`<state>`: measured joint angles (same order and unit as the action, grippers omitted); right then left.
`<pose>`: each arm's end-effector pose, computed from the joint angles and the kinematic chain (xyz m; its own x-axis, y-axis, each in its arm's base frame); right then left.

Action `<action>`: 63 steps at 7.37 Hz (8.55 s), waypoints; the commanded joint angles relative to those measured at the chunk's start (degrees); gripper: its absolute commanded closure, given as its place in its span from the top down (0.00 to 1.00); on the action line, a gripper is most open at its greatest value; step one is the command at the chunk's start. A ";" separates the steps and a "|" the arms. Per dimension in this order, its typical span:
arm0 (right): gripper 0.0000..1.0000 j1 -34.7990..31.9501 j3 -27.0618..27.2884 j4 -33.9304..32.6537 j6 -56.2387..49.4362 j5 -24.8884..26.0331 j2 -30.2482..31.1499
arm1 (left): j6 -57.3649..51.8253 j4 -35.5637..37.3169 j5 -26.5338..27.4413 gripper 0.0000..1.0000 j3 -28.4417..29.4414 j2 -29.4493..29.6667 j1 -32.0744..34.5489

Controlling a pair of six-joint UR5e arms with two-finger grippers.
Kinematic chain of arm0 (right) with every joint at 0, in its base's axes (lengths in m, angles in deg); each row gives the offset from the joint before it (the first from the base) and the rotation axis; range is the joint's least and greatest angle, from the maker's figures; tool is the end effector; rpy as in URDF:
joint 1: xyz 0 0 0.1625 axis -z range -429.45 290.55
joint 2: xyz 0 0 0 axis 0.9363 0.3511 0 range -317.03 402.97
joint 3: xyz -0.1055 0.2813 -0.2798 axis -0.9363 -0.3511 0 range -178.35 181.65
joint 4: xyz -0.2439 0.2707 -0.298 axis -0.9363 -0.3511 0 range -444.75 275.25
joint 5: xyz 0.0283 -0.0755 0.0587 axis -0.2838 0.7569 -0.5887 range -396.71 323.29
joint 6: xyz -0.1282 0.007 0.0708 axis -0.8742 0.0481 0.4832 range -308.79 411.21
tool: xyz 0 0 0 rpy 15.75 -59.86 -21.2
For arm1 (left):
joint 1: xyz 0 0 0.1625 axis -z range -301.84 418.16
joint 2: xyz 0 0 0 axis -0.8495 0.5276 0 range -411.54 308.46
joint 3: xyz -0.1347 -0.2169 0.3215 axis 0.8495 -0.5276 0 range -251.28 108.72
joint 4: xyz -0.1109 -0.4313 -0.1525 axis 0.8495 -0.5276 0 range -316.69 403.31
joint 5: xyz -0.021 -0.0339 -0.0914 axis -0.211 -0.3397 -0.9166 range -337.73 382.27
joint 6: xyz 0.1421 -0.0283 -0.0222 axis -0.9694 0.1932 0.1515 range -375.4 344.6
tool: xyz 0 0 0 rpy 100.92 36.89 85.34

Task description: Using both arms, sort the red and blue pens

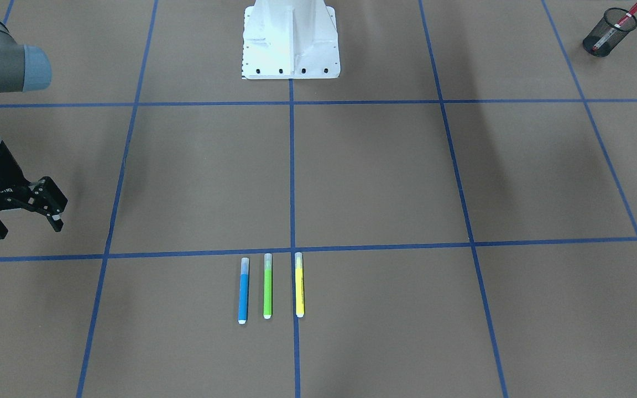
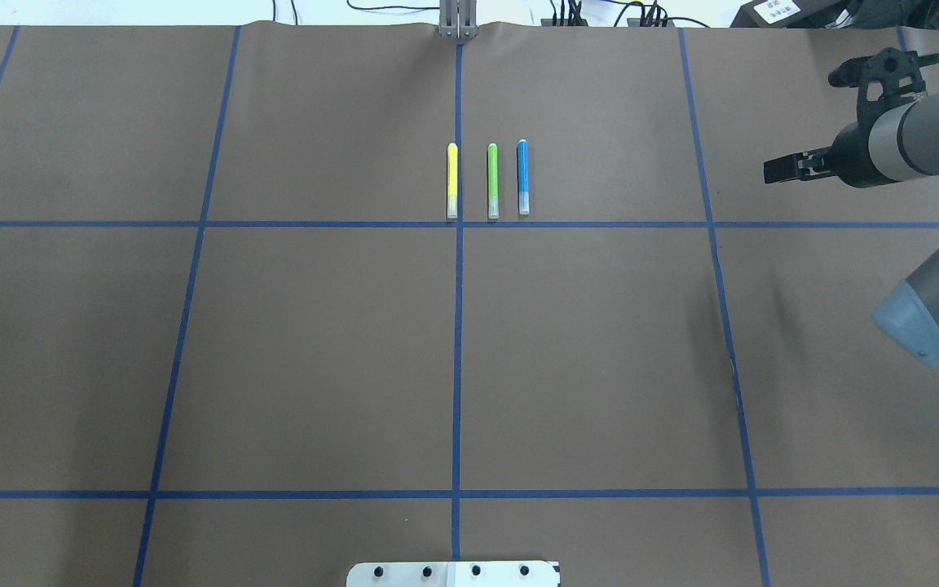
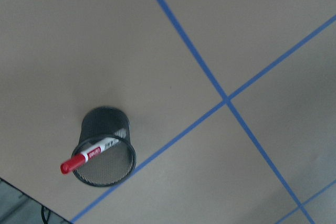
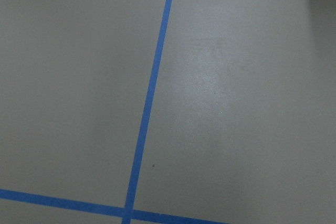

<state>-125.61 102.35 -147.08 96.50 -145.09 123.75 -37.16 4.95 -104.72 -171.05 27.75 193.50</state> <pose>-0.2953 -0.5968 0.4342 0.7304 -0.1094 0.6742 -0.2041 0.9070 0.3683 -0.2756 -0.2087 0.7237 0.3659 -0.6814 -0.6339 0.3193 0.7317 -0.6022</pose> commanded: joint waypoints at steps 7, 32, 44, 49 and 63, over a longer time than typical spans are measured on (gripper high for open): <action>1.00 -0.26 0.99 -0.95 5.21 -7.43 -0.88 | 13.91 -41.61 -4.81 1.00 -1.30 7.52 -30.96; 0.49 20.39 -32.49 -11.58 24.59 13.64 -39.12 | 27.56 -58.23 -5.37 1.00 8.98 13.35 -48.59; 0.00 19.69 -29.88 -12.98 23.54 13.03 -39.82 | 27.65 -58.58 -5.37 1.00 8.72 13.35 -48.59; 0.00 11.88 -4.07 -25.01 10.98 1.26 -26.40 | 27.21 -58.41 -5.81 1.00 9.59 13.35 -48.68; 0.00 -9.90 23.49 -33.03 -40.01 -16.94 19.27 | 27.21 -52.78 -10.47 1.00 -0.86 2.98 -48.94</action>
<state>-131.48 125.39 -180.20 66.90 -160.35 136.32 -9.95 -47.74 -115.06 -171.74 30.56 144.61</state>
